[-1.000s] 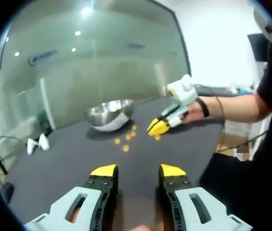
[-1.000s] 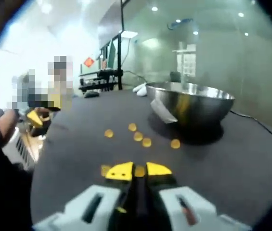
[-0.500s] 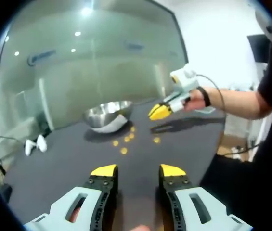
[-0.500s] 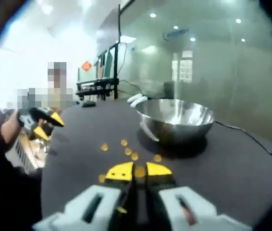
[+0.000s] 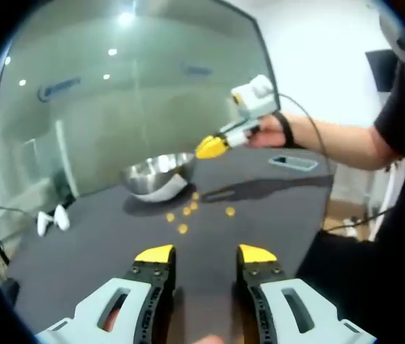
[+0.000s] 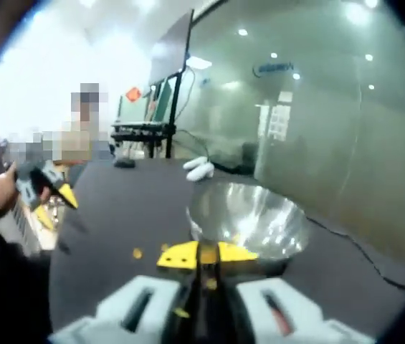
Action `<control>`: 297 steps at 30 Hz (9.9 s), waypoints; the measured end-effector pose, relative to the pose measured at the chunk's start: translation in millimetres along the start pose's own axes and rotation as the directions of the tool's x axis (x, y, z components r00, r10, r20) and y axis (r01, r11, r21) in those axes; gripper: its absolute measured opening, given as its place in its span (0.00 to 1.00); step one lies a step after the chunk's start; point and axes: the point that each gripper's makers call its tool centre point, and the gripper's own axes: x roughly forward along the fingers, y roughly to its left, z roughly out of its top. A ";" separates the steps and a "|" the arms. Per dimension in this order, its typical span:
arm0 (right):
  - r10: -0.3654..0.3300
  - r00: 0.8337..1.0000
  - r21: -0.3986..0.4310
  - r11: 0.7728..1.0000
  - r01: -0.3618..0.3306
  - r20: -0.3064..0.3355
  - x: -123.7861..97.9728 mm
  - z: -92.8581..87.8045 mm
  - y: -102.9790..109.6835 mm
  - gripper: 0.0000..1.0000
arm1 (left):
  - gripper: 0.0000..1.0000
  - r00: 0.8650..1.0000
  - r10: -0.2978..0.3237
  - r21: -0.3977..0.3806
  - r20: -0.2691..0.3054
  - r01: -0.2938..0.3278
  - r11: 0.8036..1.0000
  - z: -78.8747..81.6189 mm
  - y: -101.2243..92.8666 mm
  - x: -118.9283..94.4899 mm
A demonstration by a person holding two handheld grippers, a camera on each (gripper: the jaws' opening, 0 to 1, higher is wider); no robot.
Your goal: Pick up the QQ candy scattered on the table and place it into the stainless steel bowl on the table
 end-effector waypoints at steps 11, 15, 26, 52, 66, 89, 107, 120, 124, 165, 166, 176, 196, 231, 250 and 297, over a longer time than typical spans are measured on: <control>-0.178 0.981 0.136 0.977 0.166 0.079 33.3 21.6 -62.9 0.09 | 0.37 1.000 -0.021 -0.010 0.002 0.021 1.000 -5.5 -3.3 5.2; -0.200 0.978 0.148 0.971 0.189 0.061 37.7 15.8 -67.6 0.09 | 0.40 1.000 -0.023 -0.009 0.005 0.023 1.000 -6.0 -3.3 4.8; -0.145 0.987 0.209 0.970 0.126 0.074 38.8 15.3 -53.1 0.23 | 0.40 1.000 -0.028 -0.007 -0.006 0.028 1.000 -8.1 -3.8 4.2; -0.088 0.994 0.201 0.977 0.073 0.067 13.5 10.6 -30.7 0.23 | 0.40 1.000 -0.030 0.015 0.002 0.030 0.999 -2.1 -9.3 1.9; 0.058 0.997 0.225 0.972 -0.068 0.051 -57.7 -39.4 36.2 0.23 | 0.41 0.994 -0.106 0.085 0.034 0.103 0.991 6.5 -29.1 5.5; 0.168 0.983 0.122 0.980 -0.157 -0.080 -52.0 -99.1 100.3 0.23 | 0.40 0.995 -0.098 0.066 0.035 0.095 0.993 7.3 -28.6 10.3; 0.186 0.977 0.146 0.975 -0.170 -0.106 -7.4 -106.4 102.4 0.10 | 0.40 0.997 -0.076 0.047 0.021 0.075 0.996 -0.8 -22.5 7.5; 0.165 0.984 0.171 0.973 -0.152 -0.065 -14.4 -89.4 94.1 0.09 | 0.39 0.998 -0.060 0.031 0.037 0.059 0.998 2.1 -19.3 10.1; 0.128 0.991 0.143 0.982 -0.120 -0.049 -16.9 -74.7 82.3 0.09 | 0.39 0.997 -0.060 0.028 0.038 0.059 0.998 2.9 -18.6 9.5; -0.404 0.904 0.135 0.912 0.386 0.140 28.1 35.3 -95.3 0.09 | 0.39 0.998 -0.061 0.010 0.024 0.060 0.998 -3.3 -14.1 10.4; -0.405 0.904 0.141 0.911 0.387 0.135 28.7 33.9 -95.8 0.09 | 0.39 0.998 -0.061 0.006 0.028 0.060 0.998 -2.9 -13.8 9.6; -0.347 0.935 0.224 0.920 0.323 0.075 39.1 19.8 -84.9 0.22 | 0.39 0.998 -0.048 0.016 0.035 0.047 0.999 1.7 -13.8 7.4; -0.301 0.951 0.218 0.935 0.279 0.075 19.6 17.0 -68.6 0.20 | 0.39 0.997 -0.072 0.041 0.037 0.070 0.997 7.3 -24.9 13.5; -0.194 0.980 0.169 0.965 0.200 -0.053 -64.5 -81.5 25.0 0.19 | 0.39 0.996 -0.081 0.037 0.036 0.079 0.996 0.8 -26.6 12.7; -0.170 0.980 0.162 0.969 0.186 -0.107 -0.4 -97.4 12.8 0.19 | 0.39 0.998 -0.058 0.028 0.026 0.057 0.998 -3.1 -18.8 9.7; -0.166 0.977 0.170 0.967 0.187 -0.133 21.0 -100.7 10.6 0.09 | 0.38 1.000 -0.019 0.022 0.004 0.019 1.000 -10.2 -11.7 -0.3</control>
